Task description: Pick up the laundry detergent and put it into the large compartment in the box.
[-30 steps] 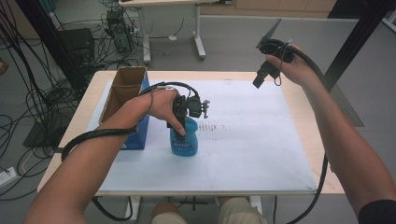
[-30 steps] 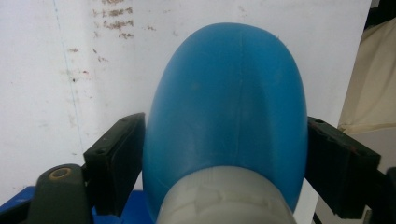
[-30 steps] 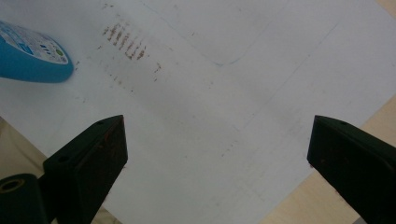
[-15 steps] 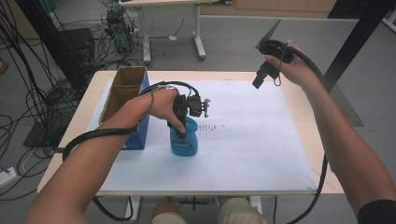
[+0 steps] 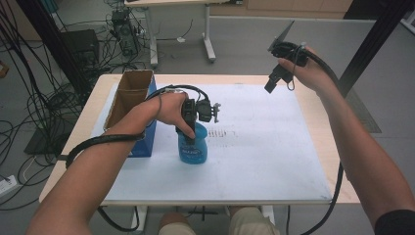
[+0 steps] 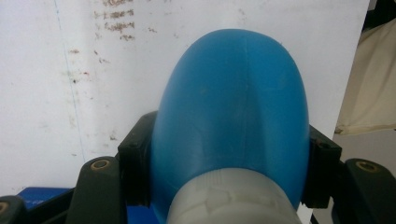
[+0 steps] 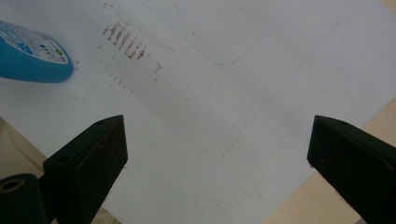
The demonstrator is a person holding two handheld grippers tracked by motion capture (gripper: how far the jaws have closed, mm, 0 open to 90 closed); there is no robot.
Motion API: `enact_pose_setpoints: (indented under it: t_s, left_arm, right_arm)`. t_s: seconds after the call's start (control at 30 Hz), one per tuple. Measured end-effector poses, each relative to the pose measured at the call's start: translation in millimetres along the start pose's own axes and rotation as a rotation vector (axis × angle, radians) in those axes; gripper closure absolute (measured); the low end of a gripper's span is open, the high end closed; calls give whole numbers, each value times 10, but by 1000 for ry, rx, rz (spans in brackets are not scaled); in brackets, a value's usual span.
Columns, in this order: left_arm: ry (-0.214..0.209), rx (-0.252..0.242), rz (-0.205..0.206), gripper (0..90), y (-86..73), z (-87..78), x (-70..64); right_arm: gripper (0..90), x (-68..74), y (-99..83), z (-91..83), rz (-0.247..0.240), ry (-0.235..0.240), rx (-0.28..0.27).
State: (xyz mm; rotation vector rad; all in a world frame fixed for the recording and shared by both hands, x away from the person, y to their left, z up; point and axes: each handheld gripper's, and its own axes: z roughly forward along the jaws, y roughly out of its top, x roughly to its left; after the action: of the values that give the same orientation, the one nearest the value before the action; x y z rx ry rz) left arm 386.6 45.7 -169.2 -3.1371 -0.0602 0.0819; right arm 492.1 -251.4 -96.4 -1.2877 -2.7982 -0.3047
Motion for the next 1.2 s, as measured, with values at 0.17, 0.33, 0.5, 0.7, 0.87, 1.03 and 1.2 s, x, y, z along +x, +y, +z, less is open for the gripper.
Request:
enact_pose_setpoints:
  t_s: [0.17,0.33,0.5,0.7,0.87,1.03,1.2]
  left_arm:
    - [-2,3,1,366,7,0,4]
    - [-4,8,4,367,19,0,5]
    - [-10,14,3,367,33,-2,17]
    - [-12,16,4,367,39,0,21]
    - [-11,12,5,368,28,-1,19]
    - [-9,9,5,368,22,1,14]
    - [-9,11,5,370,29,1,12]
  right_arm:
    - [50,-3,2,-1,-9,1,2]
    - [50,-8,-2,-8,-6,0,2]
    - [50,-10,-3,-7,-6,1,1]
    - [50,-15,-4,2,0,2,4]
    - [51,-10,-1,4,-1,2,3]
    - [50,-6,8,13,-2,2,6]
    - [50,-6,14,20,-10,0,9]
